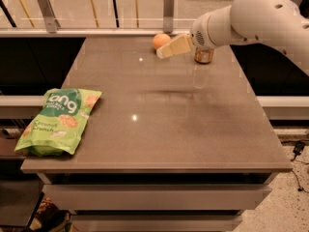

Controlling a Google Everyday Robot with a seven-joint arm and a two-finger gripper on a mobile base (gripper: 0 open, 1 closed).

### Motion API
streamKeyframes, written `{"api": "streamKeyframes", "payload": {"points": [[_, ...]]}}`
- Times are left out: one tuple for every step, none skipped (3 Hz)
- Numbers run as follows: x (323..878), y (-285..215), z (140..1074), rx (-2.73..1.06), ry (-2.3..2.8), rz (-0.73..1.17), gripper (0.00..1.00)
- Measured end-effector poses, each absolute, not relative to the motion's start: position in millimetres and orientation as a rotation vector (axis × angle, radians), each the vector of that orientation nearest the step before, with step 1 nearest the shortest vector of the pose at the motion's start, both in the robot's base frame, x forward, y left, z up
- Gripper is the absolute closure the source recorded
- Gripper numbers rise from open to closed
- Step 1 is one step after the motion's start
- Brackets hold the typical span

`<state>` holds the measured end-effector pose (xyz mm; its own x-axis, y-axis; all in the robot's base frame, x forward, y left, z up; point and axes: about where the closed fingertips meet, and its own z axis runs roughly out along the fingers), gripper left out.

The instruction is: Move orange near green rice chip bag

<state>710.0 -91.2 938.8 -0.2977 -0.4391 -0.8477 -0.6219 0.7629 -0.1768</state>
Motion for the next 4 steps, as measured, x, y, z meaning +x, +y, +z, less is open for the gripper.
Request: {"api": "streamKeyframes", "payload": {"points": [[726,-81,932,-0.793,1.955,0.236,0.0],[744,-79,927,-0.759,1.964,0.249,0.0],[766,-79,923,-0.708,1.958,0.26,0.0],[784,-77,920,-0.668,1.95,0.268,0.0]]}}
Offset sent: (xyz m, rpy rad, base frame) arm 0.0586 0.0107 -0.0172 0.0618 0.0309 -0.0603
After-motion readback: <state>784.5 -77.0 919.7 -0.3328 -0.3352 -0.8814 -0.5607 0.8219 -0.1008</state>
